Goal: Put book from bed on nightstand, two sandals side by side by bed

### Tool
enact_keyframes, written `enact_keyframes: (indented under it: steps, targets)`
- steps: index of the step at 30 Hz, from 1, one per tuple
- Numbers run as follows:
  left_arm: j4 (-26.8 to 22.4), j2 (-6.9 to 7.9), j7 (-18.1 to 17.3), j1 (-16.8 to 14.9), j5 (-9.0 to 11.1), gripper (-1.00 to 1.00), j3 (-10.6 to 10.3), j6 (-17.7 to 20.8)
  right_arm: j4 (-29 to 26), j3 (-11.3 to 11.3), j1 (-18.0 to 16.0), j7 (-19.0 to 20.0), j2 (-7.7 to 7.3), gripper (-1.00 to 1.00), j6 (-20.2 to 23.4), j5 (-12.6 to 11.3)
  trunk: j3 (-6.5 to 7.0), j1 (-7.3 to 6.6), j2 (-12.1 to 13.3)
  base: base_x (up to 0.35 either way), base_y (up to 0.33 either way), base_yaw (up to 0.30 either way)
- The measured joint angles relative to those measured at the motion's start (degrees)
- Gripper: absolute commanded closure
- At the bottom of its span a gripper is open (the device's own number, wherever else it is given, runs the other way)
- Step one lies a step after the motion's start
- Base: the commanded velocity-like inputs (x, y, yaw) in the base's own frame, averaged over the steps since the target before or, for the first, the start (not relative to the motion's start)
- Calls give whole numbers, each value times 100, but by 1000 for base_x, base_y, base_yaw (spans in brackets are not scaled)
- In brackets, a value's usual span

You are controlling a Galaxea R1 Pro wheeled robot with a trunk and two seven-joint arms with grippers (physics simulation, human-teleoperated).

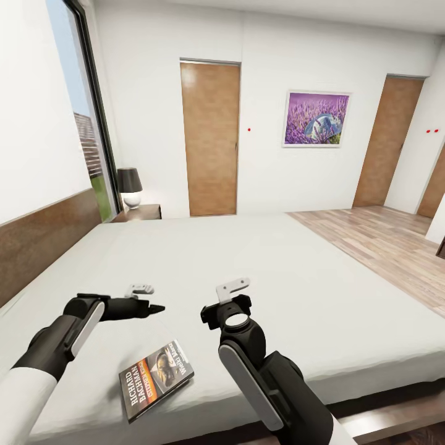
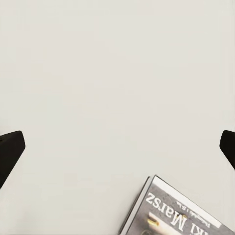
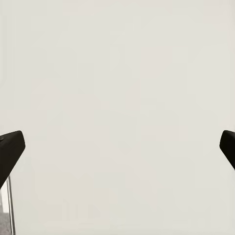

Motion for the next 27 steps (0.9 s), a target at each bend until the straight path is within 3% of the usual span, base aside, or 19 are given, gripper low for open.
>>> enact_keyframes:
  steps: [6,15,27]
  targets:
    - [-189,-2,3,0,6,-100,30,72,0,9,8,0,0,-100,-4,-5,0,0,0,0,0,0]
    - [100,-293,257,295,-239,-100,-257,-219,119,33,298,-24,-279,-100,52,-34,0,0,0,0,0,0]
    - [486,-294,255,326,-246,-100,-573,-607,119,33,531,-24,-279,-100,52,-33,0,0,0,0,0,0]
